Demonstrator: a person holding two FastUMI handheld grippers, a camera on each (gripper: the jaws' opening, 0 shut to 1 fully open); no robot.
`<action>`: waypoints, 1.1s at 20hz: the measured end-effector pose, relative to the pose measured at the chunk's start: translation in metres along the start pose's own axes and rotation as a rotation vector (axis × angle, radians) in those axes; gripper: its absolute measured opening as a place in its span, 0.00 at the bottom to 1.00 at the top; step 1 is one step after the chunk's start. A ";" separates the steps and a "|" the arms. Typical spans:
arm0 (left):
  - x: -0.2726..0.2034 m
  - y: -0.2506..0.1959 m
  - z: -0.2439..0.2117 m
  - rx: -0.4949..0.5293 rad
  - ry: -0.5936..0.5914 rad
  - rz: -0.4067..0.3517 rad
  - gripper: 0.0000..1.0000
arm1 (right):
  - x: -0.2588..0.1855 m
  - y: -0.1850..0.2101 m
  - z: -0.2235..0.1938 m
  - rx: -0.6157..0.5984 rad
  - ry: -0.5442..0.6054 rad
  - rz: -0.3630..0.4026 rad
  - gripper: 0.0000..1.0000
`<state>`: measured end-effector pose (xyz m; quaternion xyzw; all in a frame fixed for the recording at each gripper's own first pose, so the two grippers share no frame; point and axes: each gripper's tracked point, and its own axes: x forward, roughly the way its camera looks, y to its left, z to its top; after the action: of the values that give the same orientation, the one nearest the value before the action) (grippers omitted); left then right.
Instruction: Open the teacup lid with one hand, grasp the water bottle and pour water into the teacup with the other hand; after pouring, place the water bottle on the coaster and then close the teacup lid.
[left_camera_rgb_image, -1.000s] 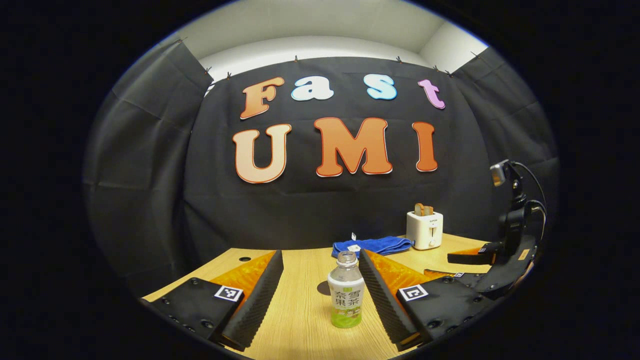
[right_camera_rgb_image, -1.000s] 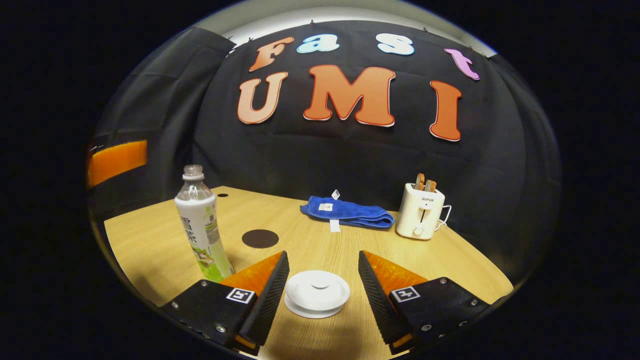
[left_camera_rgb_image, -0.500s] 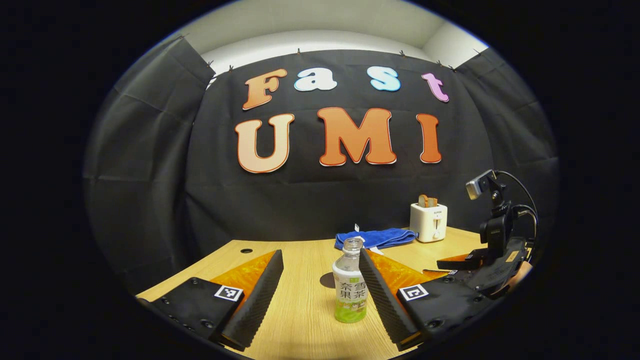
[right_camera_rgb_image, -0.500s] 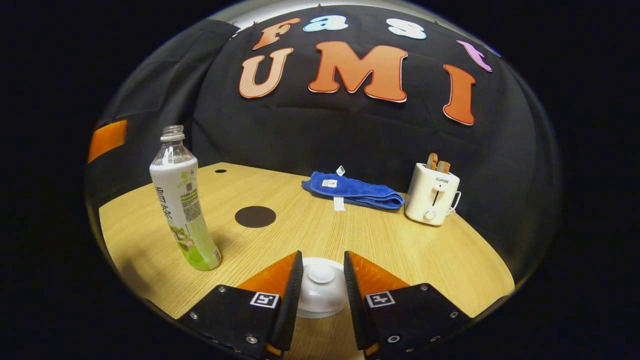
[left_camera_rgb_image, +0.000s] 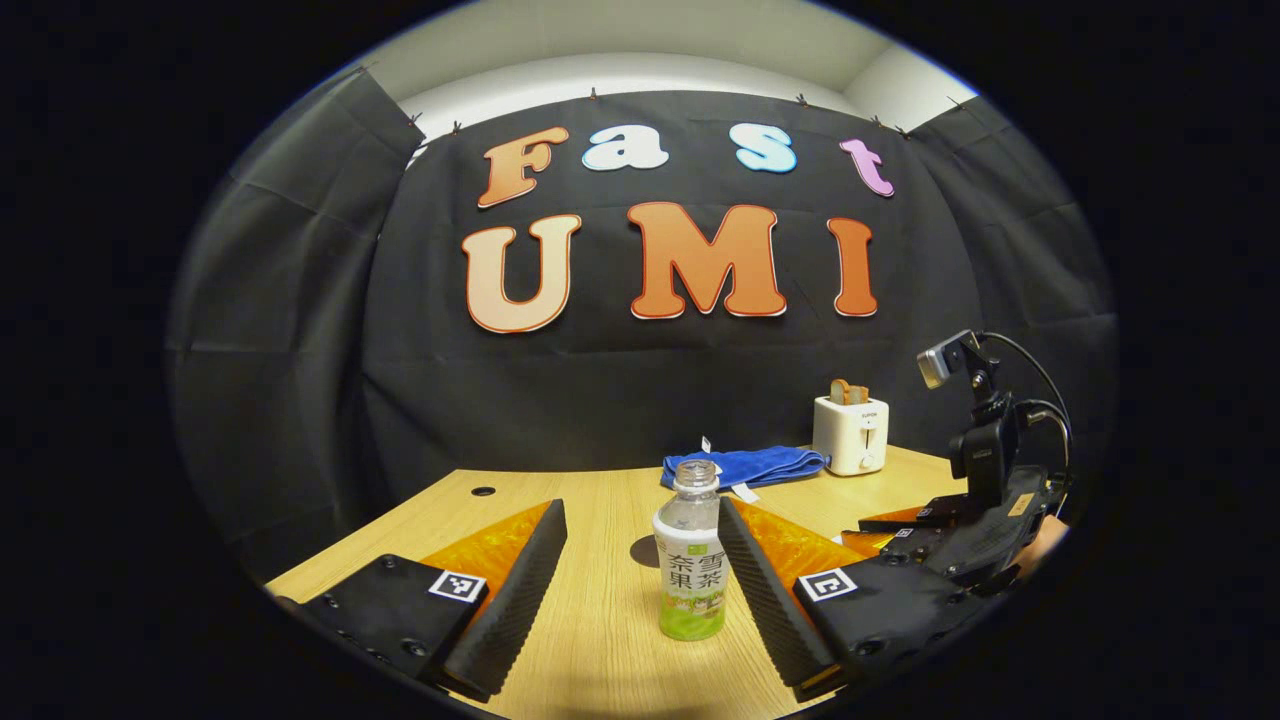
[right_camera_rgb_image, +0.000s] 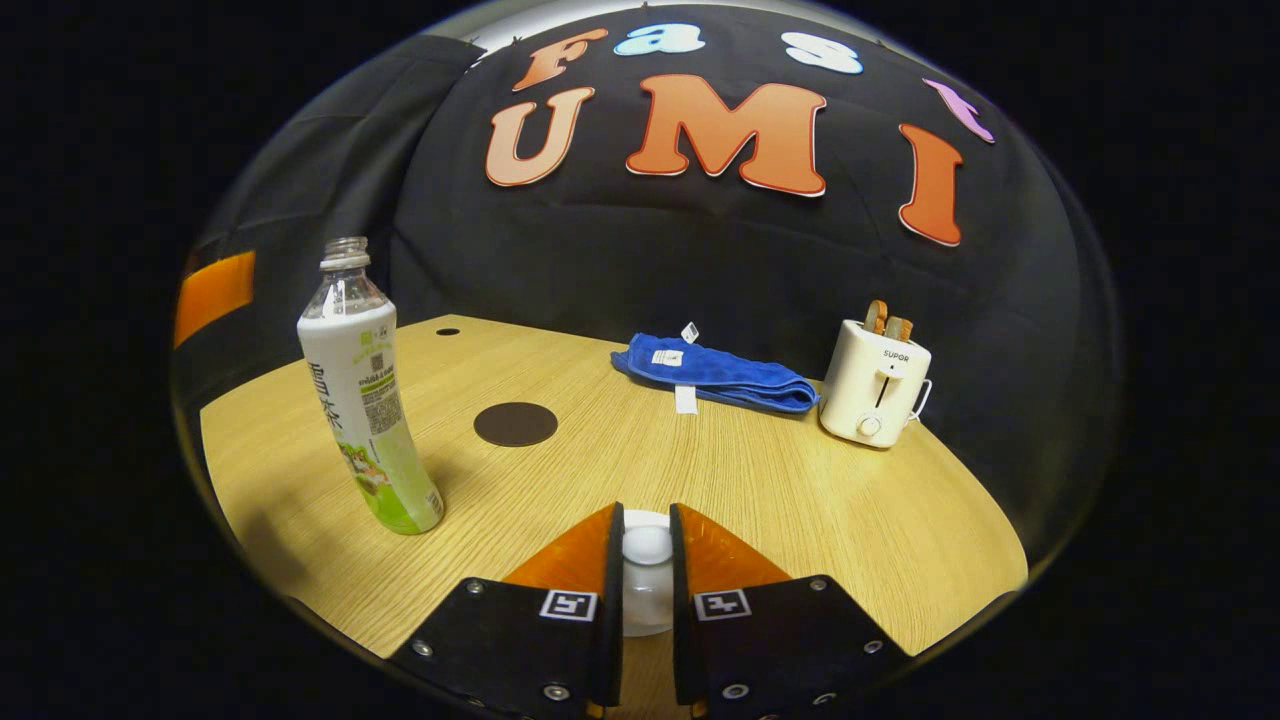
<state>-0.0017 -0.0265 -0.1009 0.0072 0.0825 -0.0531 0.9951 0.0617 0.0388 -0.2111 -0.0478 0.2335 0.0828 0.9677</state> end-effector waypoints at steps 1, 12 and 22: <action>0.000 -0.002 -0.003 0.004 0.008 -0.003 0.96 | -0.002 0.000 0.001 0.017 -0.003 0.000 0.20; 0.038 -0.038 -0.076 -0.005 0.152 -0.076 0.98 | -0.047 -0.027 0.057 0.108 -0.163 0.008 0.20; 0.068 -0.037 -0.118 0.017 0.233 -0.061 0.84 | -0.067 -0.059 0.065 0.123 -0.208 -0.046 0.20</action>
<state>0.0417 -0.0679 -0.2292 0.0192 0.1971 -0.0826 0.9767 0.0424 -0.0198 -0.1195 0.0153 0.1356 0.0508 0.9893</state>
